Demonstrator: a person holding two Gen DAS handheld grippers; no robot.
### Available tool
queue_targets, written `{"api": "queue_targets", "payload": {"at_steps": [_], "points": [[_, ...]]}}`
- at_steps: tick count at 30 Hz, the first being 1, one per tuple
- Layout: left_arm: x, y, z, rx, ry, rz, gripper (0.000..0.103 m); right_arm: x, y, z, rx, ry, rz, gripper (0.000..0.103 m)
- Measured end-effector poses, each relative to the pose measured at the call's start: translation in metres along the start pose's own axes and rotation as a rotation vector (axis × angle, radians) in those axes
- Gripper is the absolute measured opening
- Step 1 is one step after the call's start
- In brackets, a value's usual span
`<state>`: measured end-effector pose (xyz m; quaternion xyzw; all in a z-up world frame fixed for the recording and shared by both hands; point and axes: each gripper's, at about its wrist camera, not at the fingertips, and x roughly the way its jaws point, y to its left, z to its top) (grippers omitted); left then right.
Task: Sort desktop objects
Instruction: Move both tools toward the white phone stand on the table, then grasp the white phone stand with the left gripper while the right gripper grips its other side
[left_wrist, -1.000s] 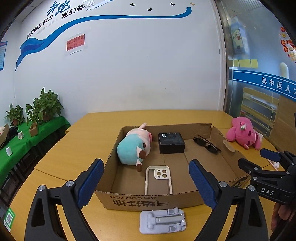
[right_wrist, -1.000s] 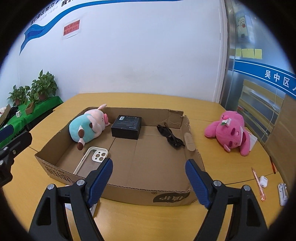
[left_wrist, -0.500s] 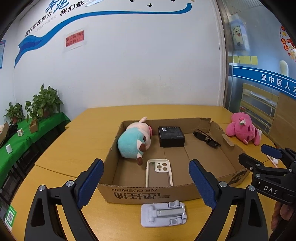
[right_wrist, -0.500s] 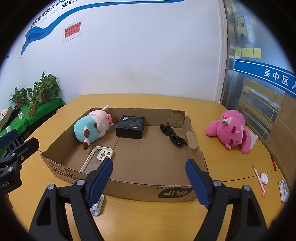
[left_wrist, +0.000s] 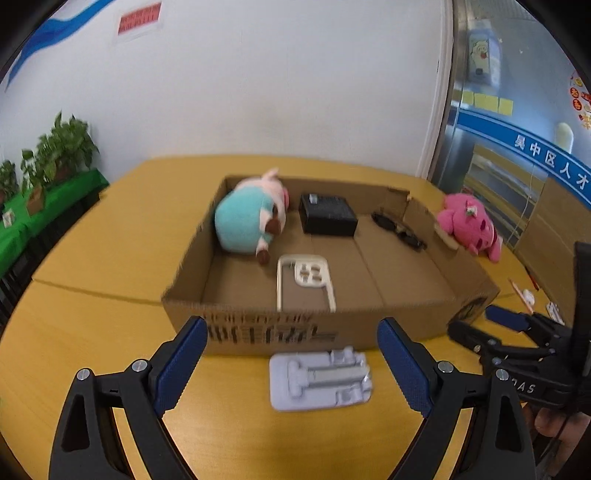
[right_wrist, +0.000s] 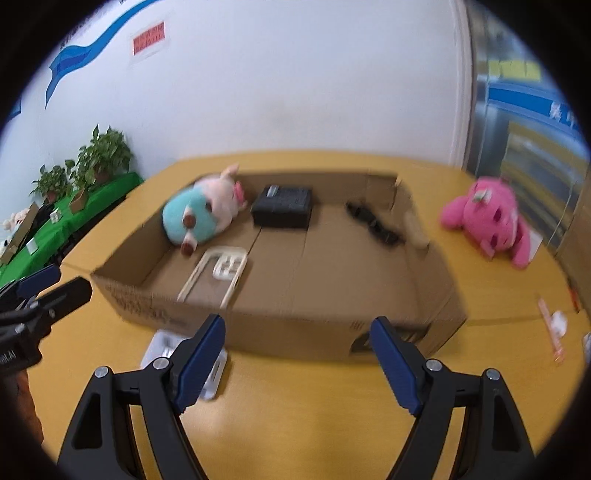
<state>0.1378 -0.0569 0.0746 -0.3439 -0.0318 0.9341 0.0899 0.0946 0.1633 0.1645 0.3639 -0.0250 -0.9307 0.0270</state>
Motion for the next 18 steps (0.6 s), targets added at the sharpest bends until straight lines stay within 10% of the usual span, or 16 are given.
{"api": "queue_targets", "payload": {"at_steps": [12,18], "points": [[0.078,0.017,-0.052,-0.006,0.249,-0.084,0.086,0.084,0.041,-0.059,0.017,0.184,0.171,0.076],[0.086,0.021,-0.06,-0.036,0.281,-0.156,0.042,0.085,0.044,-0.06,0.009,0.152,0.201,0.071]]}}
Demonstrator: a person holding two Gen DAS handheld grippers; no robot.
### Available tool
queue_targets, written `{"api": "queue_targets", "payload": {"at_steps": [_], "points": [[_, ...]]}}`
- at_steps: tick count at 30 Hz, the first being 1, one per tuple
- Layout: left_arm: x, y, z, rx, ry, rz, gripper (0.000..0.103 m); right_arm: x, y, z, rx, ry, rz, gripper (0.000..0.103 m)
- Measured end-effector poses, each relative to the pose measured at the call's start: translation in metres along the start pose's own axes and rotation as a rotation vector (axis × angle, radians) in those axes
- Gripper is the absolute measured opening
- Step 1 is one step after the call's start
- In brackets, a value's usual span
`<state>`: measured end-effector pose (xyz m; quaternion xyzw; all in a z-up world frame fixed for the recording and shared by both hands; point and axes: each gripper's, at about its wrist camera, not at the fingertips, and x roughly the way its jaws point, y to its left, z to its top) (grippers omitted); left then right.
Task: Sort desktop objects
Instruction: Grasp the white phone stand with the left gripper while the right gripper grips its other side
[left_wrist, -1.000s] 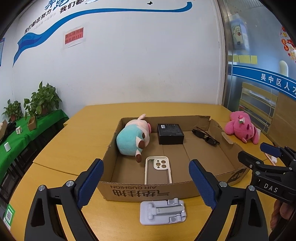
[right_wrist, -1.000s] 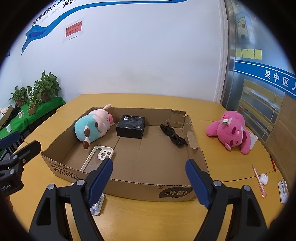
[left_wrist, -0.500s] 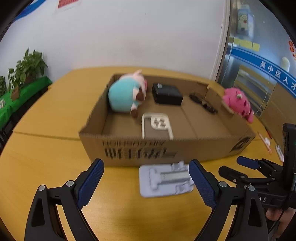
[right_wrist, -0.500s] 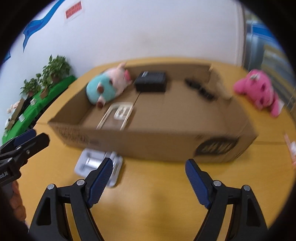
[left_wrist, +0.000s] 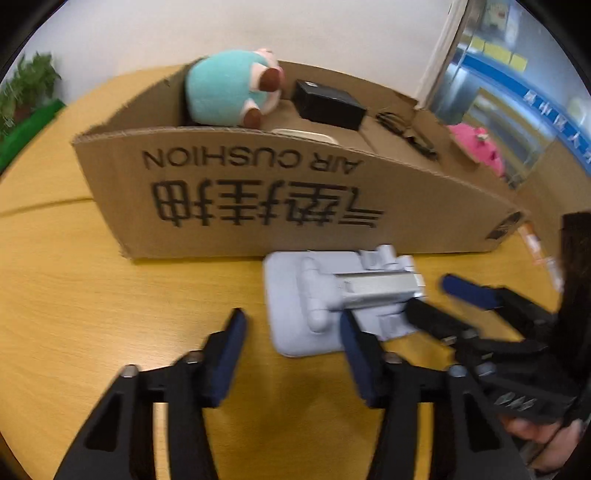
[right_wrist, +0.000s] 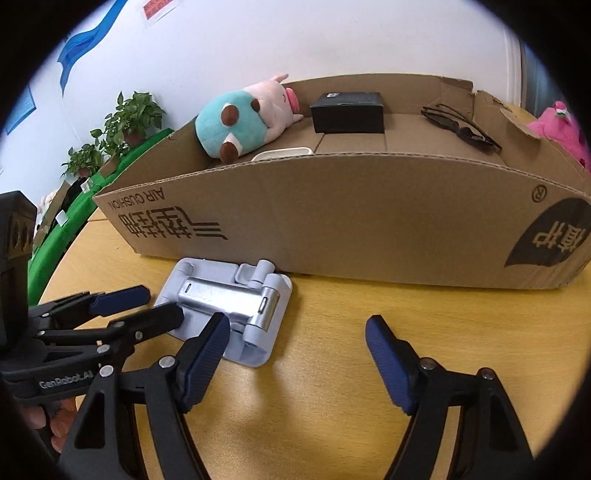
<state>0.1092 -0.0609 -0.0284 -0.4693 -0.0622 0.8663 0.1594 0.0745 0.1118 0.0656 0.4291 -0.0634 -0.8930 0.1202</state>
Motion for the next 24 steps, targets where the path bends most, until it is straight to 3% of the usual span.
{"api": "queue_targets", "payload": {"at_steps": [1,5,6,19,24], "points": [[0.0,0.0,0.0,-0.007,0.003,-0.014,0.04,0.001,0.004,0.0,-0.019,0.0,0.002,0.067],[0.002,0.0,-0.002,-0.006,0.0,-0.019,0.039,0.003,0.019,-0.002,-0.075,0.001,0.027,0.033],[0.001,0.001,-0.002,-0.009,0.0,-0.021,0.038,0.004,0.019,-0.002,-0.056,0.006,0.054,0.031],[-0.023,-0.012,-0.011,0.019,0.002,-0.021,0.033,-0.012,0.019,-0.016,-0.06,-0.01,0.057,0.028],[-0.055,-0.032,-0.007,0.041,-0.073,-0.04,0.033,-0.05,0.023,-0.019,-0.105,-0.105,0.019,0.027]]}}
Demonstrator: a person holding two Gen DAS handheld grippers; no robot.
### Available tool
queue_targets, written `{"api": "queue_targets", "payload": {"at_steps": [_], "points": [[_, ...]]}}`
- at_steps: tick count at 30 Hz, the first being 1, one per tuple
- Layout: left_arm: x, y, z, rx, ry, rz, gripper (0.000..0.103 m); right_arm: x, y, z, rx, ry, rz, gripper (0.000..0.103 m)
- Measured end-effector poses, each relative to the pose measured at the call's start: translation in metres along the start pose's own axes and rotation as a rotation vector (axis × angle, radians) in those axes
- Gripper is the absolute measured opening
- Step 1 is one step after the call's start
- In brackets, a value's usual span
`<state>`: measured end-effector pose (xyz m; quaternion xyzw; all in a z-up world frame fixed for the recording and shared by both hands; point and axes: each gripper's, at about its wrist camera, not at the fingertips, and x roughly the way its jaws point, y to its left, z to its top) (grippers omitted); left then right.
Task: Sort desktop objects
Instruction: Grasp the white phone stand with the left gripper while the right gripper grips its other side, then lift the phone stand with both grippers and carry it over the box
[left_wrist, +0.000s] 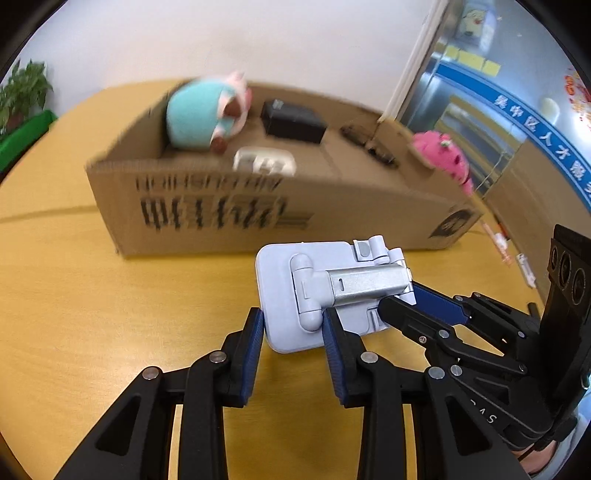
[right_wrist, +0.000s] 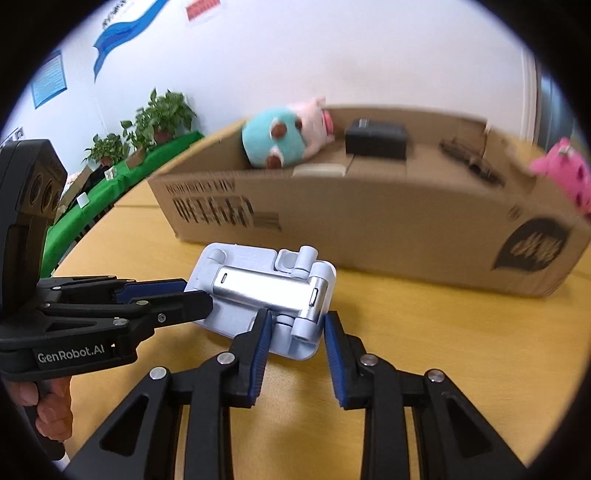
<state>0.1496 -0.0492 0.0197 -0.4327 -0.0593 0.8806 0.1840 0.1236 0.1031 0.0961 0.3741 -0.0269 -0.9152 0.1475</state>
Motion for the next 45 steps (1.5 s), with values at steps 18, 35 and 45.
{"api": "queue_targets", "payload": {"at_steps": [18,35,45], "points": [[-0.117,-0.088,0.161,0.22,-0.399,-0.019,0.033,-0.143,-0.024,0.14,-0.08,-0.44,-0.097,0.027],[-0.043,-0.13,0.266,0.247,-0.315,-0.027,0.033,-0.116,-0.115,0.226,-0.011,-0.408,-0.128,0.027],[0.084,-0.093,0.252,0.141,-0.038,-0.03,0.033,-0.007,-0.165,0.202,0.095,-0.164,-0.137,0.026]]}}
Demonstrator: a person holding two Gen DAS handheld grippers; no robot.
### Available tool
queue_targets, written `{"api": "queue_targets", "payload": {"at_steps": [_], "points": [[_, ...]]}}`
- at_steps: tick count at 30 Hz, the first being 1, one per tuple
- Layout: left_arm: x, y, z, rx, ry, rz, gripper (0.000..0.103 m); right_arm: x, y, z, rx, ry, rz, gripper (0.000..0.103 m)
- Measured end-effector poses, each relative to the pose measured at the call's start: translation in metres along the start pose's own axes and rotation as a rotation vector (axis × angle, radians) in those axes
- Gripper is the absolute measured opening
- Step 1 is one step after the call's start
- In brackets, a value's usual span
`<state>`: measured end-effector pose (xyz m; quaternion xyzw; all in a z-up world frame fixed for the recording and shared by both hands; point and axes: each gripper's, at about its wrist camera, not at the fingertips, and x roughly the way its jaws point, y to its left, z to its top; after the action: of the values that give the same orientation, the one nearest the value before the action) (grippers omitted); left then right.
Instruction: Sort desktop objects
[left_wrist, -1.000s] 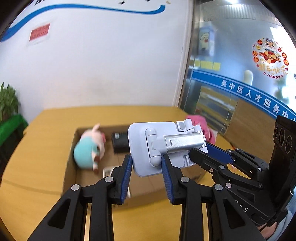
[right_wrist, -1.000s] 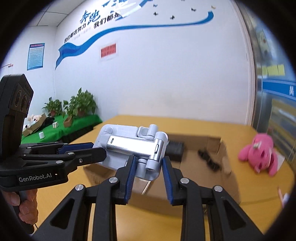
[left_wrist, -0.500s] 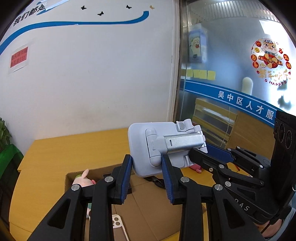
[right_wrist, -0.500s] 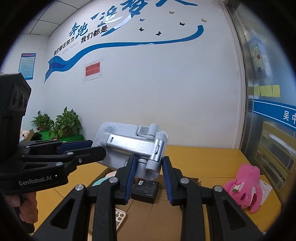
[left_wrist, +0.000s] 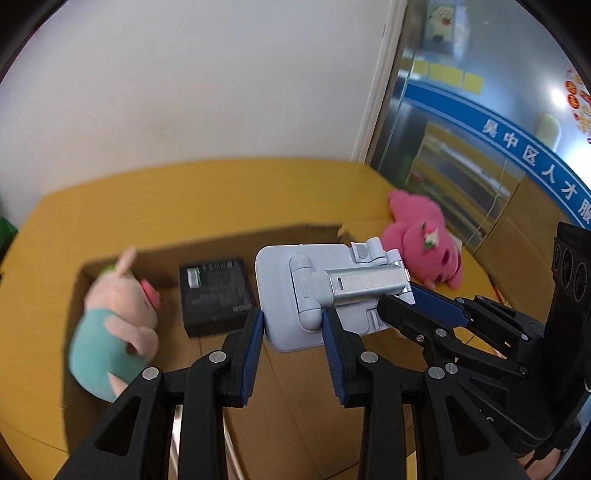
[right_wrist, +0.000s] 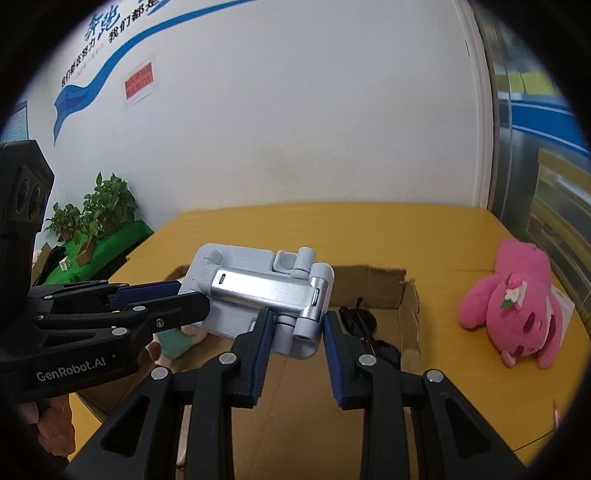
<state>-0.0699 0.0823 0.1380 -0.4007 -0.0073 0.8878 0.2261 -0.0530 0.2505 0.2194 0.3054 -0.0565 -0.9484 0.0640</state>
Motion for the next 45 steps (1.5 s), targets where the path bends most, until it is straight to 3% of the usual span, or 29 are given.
{"api": "queue_targets", "payload": {"at_steps": [5,11,18,21,25,27,29,33,36,40,41,43,45], "points": [[0.053,0.018,-0.02,-0.076,0.128,-0.029,0.033,0.048,-0.022,-0.023,0.072,0.141,0.049,0.026],[0.092,0.029,-0.037,-0.125,0.235,-0.019,0.033,0.093,-0.026,-0.045,0.091,0.305,0.047,0.025],[0.13,0.036,-0.058,-0.154,0.377,-0.009,0.033,0.122,-0.023,-0.053,0.07,0.476,-0.017,0.024],[0.133,0.039,-0.06,-0.173,0.4,0.007,0.033,0.136,-0.02,-0.06,0.054,0.563,-0.033,0.022],[0.13,0.038,-0.062,-0.173,0.4,0.016,0.034,0.139,-0.017,-0.062,0.04,0.595,-0.042,0.02],[0.121,0.039,-0.063,-0.185,0.375,0.025,0.04,0.14,-0.017,-0.063,0.045,0.61,-0.037,0.021],[0.102,0.043,-0.062,-0.196,0.308,0.051,0.054,0.13,-0.018,-0.06,0.052,0.564,-0.053,0.028],[0.033,0.043,-0.065,-0.184,0.111,0.135,0.07,0.062,-0.009,-0.052,0.007,0.299,-0.093,0.078],[-0.029,0.039,-0.088,-0.153,-0.093,0.209,0.081,-0.001,0.005,-0.067,-0.027,0.083,-0.103,0.08],[-0.086,0.033,-0.143,-0.139,-0.366,0.334,0.099,-0.046,0.028,-0.109,-0.075,-0.1,-0.129,0.081],[-0.092,0.035,-0.155,-0.125,-0.418,0.354,0.099,-0.047,0.035,-0.118,-0.089,-0.134,-0.143,0.081],[-0.088,0.036,-0.178,-0.081,-0.446,0.414,0.099,-0.05,0.038,-0.139,-0.087,-0.18,-0.165,0.083],[-0.073,0.042,-0.192,-0.046,-0.394,0.441,0.099,-0.042,0.037,-0.148,-0.06,-0.143,-0.168,0.083]]}}
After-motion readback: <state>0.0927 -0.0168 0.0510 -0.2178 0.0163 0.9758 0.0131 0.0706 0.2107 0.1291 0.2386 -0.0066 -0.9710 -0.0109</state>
